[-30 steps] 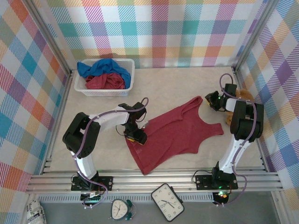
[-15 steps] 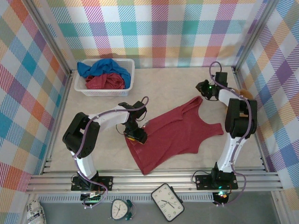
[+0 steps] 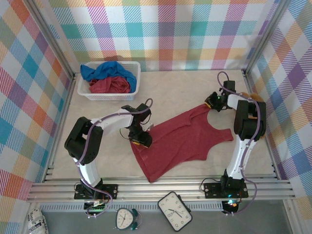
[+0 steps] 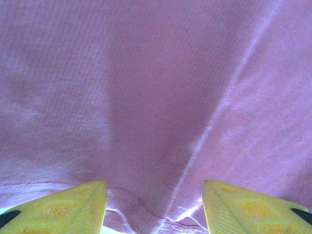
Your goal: Fold and stack the tank tops
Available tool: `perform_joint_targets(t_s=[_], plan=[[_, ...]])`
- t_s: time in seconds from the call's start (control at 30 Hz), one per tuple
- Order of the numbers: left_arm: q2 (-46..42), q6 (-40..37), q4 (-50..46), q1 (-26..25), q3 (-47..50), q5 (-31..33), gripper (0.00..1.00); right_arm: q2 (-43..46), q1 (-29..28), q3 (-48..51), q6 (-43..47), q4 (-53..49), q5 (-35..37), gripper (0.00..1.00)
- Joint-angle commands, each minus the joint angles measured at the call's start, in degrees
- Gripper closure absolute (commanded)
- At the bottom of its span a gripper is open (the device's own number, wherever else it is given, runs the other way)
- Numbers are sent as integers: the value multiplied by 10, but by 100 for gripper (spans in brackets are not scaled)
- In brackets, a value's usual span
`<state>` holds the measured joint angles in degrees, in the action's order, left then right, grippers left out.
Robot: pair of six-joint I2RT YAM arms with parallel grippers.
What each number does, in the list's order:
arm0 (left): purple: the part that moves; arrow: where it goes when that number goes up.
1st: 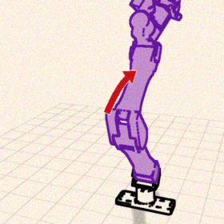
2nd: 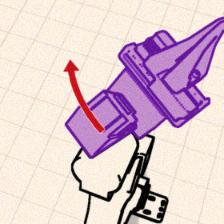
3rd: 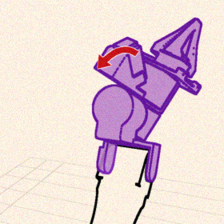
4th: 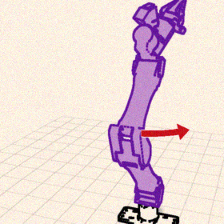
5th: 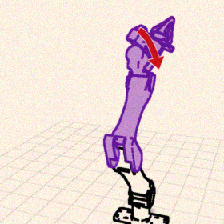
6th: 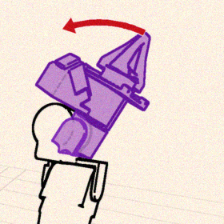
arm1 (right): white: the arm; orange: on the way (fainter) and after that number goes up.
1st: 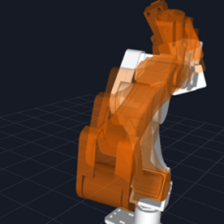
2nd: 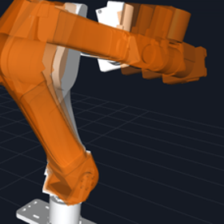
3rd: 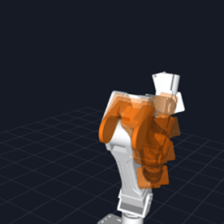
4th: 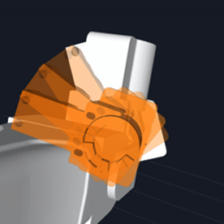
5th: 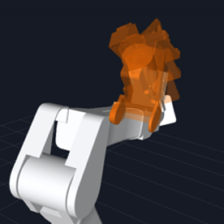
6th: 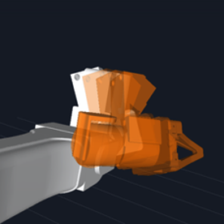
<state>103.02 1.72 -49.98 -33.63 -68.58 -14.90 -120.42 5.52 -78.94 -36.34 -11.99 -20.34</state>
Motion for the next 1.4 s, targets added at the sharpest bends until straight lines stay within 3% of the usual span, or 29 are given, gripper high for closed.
perform_joint_targets(t_s=[0.0, 0.17, 0.33, 0.7, 0.87, 1.03, 1.2, 1.37], plan=[[-10, 24, 22, 21, -11, 10, 48, -25, 8, -8, 17, -37, 20, 84], [20, 20, 23, 21, -17, -18, 55, -28, 8, -14, 18, -39, 17, 84], [50, -1, 17, 25, -16, 1, 60, -28, 9, -24, 22, -50, 24, 82], [133, -57, -46, 93, -105, 135, 64, -21, 5, -16, 15, -21, 4, 80], [164, -86, -76, 108, -185, 193, 57, -6, -2, -17, 25, 6, -18, 77], [167, -95, -108, 115, -268, 216, 48, 61, -17, -15, 110, -2, -31, 67], [118, -56, -147, 113, -273, 178, 44, 159, -44, 53, 237, 13, -64, 58], [-26, 62, -102, 105, -127, 72, 37, 263, -75, 160, 305, 32, -104, 56]])
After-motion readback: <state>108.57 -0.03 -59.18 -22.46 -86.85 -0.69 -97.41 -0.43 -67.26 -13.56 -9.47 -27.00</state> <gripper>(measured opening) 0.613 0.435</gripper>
